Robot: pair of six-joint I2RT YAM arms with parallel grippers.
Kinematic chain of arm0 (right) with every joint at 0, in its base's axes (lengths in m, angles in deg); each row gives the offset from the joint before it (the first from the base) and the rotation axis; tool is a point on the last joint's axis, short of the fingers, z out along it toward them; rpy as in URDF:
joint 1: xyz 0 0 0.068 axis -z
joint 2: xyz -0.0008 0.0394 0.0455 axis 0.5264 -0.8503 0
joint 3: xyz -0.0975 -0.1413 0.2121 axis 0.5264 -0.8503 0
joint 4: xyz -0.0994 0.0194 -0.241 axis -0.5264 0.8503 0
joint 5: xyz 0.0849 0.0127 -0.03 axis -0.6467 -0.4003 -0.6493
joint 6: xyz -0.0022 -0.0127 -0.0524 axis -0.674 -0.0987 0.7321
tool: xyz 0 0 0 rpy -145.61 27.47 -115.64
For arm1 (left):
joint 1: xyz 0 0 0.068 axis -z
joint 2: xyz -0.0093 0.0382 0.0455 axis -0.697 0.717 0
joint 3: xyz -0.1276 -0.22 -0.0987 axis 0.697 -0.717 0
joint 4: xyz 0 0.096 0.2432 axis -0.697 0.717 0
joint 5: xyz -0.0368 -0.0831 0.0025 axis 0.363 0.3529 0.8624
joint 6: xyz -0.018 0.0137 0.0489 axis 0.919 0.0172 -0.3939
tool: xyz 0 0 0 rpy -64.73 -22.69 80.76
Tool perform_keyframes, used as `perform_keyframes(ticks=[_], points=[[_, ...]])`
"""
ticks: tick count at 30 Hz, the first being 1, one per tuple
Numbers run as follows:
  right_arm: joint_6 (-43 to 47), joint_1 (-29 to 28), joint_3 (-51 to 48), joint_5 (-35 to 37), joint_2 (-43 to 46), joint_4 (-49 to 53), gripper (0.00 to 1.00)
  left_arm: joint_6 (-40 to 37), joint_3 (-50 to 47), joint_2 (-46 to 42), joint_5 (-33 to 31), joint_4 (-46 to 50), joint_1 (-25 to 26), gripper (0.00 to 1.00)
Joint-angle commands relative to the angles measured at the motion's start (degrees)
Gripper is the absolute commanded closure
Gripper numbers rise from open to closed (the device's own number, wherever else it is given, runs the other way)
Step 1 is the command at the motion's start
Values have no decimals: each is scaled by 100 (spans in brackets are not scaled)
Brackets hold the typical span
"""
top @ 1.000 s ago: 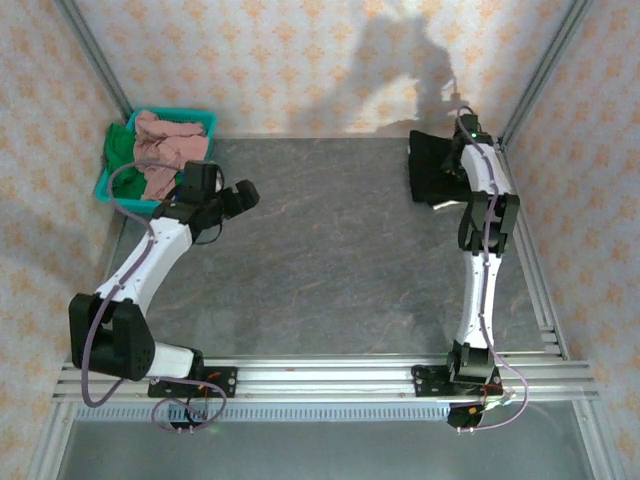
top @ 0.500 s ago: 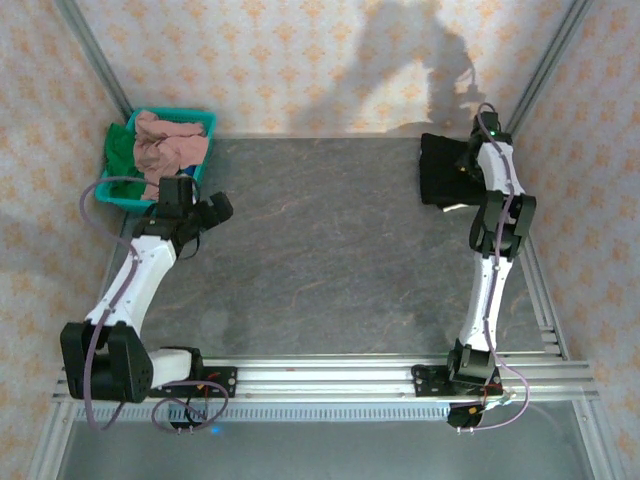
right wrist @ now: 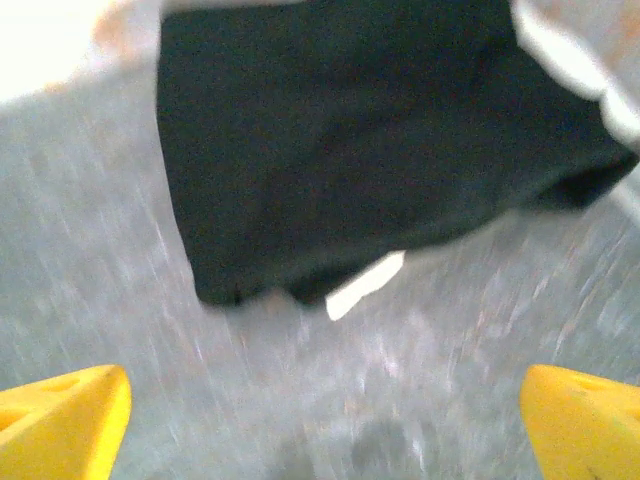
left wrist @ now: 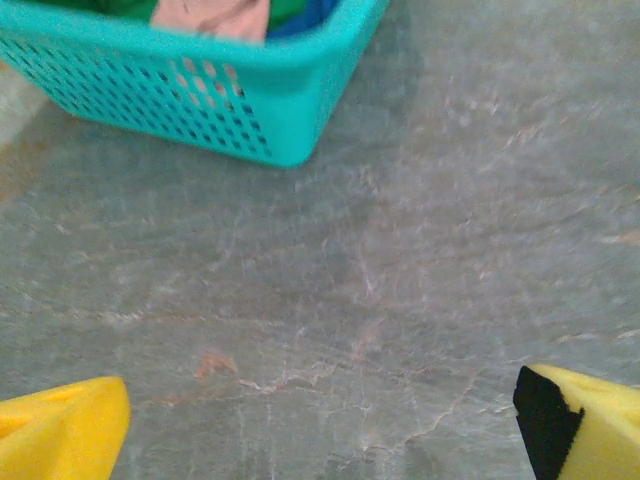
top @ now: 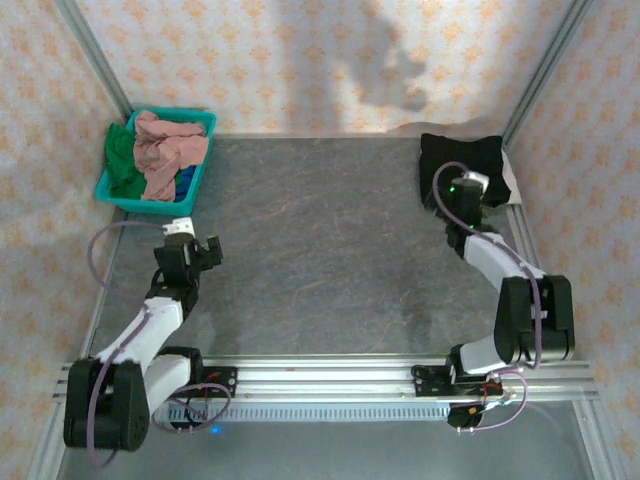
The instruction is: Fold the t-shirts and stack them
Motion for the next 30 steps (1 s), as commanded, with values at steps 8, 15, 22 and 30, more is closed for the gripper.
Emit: perform_keyframes(ticks=[8,15,22,30], points=[[712,-96,-973,1008,190,-1503,1,269,138,1641,393,-2880,-206,0],[752,-63,-1848,550,-202,-3370,1,-167,137,2560,390,-3833,110,0],[620,-74,-2247,1000,-450,-4336,1,-391,421,2514,90,-3220,383,0],[615,-110,-2210,1027,-383,-4137,1,-388,443,2494,82,-3126,383,0]])
